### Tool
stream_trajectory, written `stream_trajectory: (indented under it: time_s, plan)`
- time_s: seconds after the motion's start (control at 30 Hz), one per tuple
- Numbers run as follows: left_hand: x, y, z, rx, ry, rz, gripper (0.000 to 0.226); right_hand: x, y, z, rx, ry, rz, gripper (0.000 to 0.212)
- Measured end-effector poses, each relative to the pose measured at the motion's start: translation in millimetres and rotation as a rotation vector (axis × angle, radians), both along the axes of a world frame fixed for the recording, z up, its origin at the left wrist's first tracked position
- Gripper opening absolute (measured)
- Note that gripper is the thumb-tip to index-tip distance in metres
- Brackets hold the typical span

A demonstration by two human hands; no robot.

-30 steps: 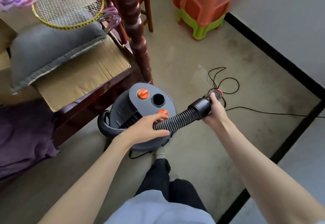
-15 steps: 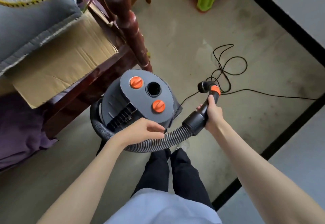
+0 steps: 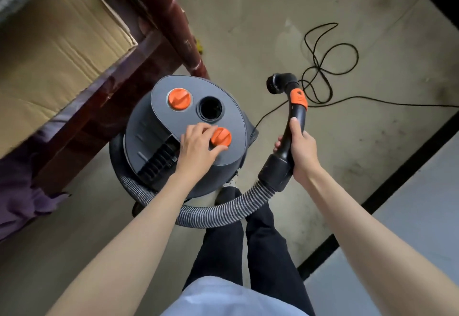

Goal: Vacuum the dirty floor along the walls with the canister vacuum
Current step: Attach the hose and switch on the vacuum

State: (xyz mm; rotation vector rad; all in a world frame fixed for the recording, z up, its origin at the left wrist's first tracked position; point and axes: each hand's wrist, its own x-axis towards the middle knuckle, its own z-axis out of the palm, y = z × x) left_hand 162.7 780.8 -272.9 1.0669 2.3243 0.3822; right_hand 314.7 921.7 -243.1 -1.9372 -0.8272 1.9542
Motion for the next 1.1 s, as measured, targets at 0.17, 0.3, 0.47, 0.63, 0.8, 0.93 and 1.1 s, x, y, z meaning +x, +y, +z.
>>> stream_trajectory:
  time_s: [0.17,0.3,0.47,0.63,0.8,0.93,1.1]
  plan:
    - [-9,7,-4,-0.004,0.024,-0.084,0.038,5,1,1,-0.006,-0.009,-0.005,0.026]
    - [-14,11,-2,-0.012,0.044,-0.194,0.033,3,1,8,-0.011,0.015,0.0,0.025]
    - [-24,11,1,-0.044,0.007,-0.247,0.039,-1,2,15,0.008,0.02,0.016,0.025]
    - [-34,-16,18,-0.06,-0.007,0.043,0.041,-9,3,24,0.003,0.022,0.006,0.025]
    - [-52,-81,37,-0.299,0.093,0.693,0.052,-29,15,45,-0.072,0.021,-0.213,0.034]
    - [-59,-111,46,-0.232,-0.454,1.439,0.058,-45,21,68,-0.049,0.019,-0.275,0.033]
    - [-77,-110,48,0.122,-0.876,1.704,0.048,-56,24,86,-0.013,0.067,-0.294,0.032]
